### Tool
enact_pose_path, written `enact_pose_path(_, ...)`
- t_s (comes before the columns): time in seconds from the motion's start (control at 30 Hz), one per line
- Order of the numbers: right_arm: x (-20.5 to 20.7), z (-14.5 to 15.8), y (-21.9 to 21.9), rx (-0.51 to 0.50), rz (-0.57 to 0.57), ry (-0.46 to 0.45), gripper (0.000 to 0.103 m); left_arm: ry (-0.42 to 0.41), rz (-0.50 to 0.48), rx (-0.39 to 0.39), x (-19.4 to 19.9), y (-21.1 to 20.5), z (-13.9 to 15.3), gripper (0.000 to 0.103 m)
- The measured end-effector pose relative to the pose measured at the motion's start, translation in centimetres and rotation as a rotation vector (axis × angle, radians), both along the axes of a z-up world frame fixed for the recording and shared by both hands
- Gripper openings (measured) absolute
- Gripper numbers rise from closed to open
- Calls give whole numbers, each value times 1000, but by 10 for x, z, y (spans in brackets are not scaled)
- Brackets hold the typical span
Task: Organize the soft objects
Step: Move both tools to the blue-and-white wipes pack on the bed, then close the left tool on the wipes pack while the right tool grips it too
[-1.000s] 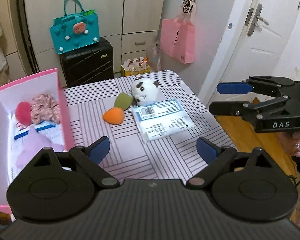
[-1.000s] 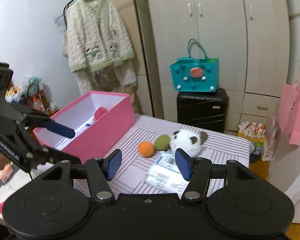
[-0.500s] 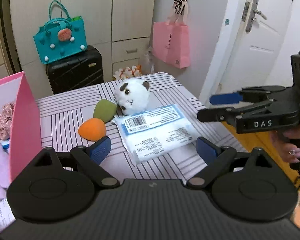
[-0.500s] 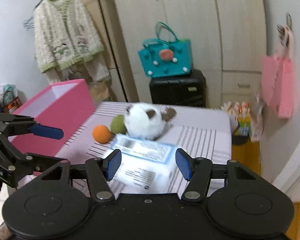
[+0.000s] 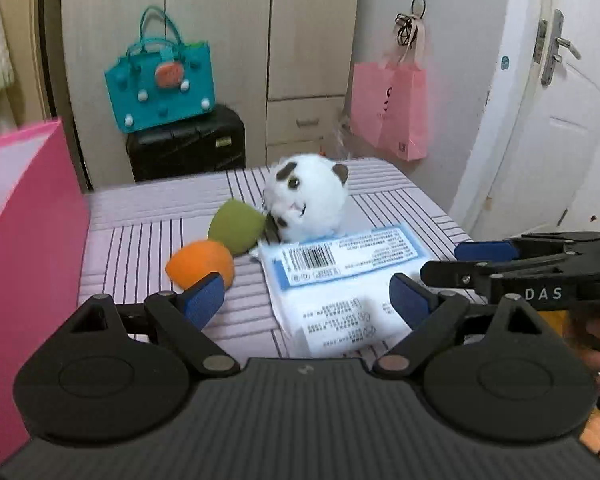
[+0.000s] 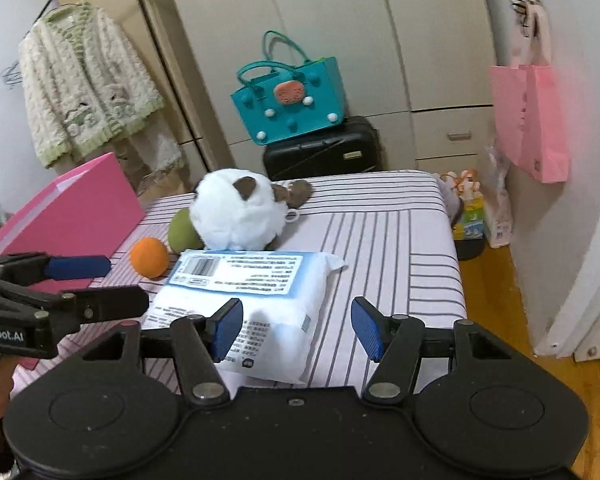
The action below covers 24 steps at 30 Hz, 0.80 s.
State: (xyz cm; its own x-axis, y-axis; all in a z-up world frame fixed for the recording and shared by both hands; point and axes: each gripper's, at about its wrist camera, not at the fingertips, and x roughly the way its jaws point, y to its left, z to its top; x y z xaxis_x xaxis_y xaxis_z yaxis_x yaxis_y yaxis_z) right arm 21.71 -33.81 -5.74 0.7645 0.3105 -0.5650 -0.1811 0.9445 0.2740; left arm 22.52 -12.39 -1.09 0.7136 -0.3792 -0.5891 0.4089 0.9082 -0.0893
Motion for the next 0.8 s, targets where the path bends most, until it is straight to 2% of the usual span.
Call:
enact_pose_path(0.1, -3, 1, 0, 35, -27, -29, 65, 57, -36, -81, 8, 2, -4, 90)
enact_pose_path(0.13, -4, 1, 1, 41, -32, -40, 65, 66, -37, -85, 10, 1, -6, 87)
enact_pose_path(0.27, -5, -4, 6, 47, -69, -27, 65, 118, -1, -45, 19, -3, -19, 63)
enact_pose_path(0.37, -10, -4, 2, 107, -117, -34, 65, 220, -7, -112, 28, 3, -30, 58)
enact_pose_path(0.43, -9, -5, 0, 132, -126, -25, 64, 199, 12, -116, 28, 5, -29, 57)
enact_pose_path(0.5, -7, -6, 4, 100, -138, -21, 60, 186, 18, -114, 28, 5, -31, 53)
enact_pose_path(0.57, -4, -9, 6, 104, -136, -4, 43, 195, 26, -139, 31, 6, -34, 43)
enact_pose_path(0.6, -4, -11, 7, 122, -119, -3, 38, 193, 35, -145, 31, 6, -35, 40)
enact_pose_path(0.73, -10, -12, 14, 109, -70, -25, 34, 136, 4, -90, 20, 3, -32, 33)
enact_pose_path(0.8, -14, -11, 15, 113, -61, -21, 34, 140, -17, -114, 13, 4, -29, 33)
